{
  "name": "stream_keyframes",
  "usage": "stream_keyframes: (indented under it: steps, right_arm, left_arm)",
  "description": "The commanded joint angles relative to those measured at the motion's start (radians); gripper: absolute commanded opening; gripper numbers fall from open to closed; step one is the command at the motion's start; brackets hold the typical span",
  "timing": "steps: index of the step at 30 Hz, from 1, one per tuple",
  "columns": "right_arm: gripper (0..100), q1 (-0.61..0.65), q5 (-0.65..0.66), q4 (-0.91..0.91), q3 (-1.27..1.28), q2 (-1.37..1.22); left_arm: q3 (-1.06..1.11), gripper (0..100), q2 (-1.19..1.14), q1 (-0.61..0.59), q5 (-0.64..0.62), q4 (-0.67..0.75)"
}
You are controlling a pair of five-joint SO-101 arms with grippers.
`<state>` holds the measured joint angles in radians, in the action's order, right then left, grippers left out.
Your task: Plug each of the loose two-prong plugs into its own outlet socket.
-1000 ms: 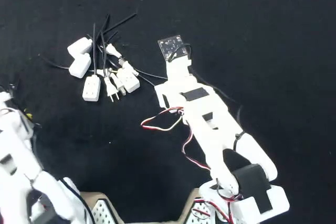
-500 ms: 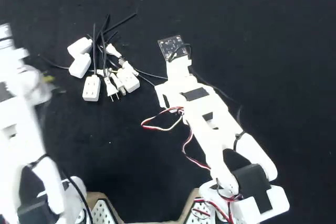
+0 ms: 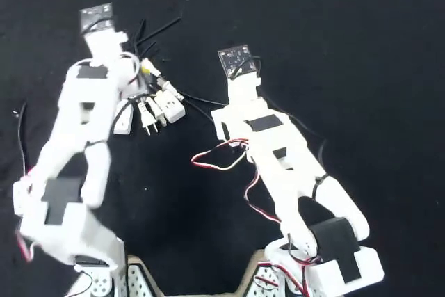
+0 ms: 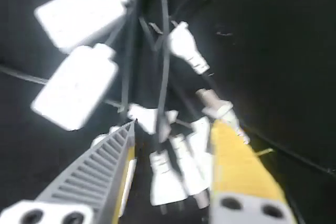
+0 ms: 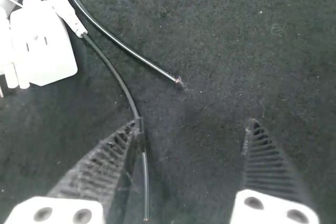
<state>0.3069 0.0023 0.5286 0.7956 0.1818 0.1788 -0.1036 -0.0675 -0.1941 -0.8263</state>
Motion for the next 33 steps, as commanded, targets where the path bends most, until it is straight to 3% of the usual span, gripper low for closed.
stream_keyframes:
  steps: [1, 7, 13, 22, 26, 33]
  right_arm:
    - [30.0, -0.026, -0.005, -0.026, -0.013, 0.047]
    - [30.0, -0.026, -0.005, -0.026, -0.013, 0.047]
    - [30.0, -0.026, -0.005, -0.026, -0.013, 0.047]
    - [30.0, -0.026, -0.005, -0.026, -0.013, 0.048]
    - [30.0, -0.026, -0.005, -0.025, -0.013, 0.048]
    - [30.0, -0.026, -0.005, -0.025, -0.013, 0.048]
  left_arm:
    - [-0.320, 33, -0.158, 0.077, -0.046, -0.149]
    - [-0.552, 32, -0.410, 0.143, -0.040, -0.292]
    - [-0.687, 32, -0.608, 0.087, -0.021, -0.347]
    - [-0.835, 32, -0.631, -0.096, 0.267, -0.675]
    - [-0.839, 32, -0.631, -0.189, 0.407, -0.749]
    - [-0.852, 29, -0.620, -0.320, 0.526, -0.822]
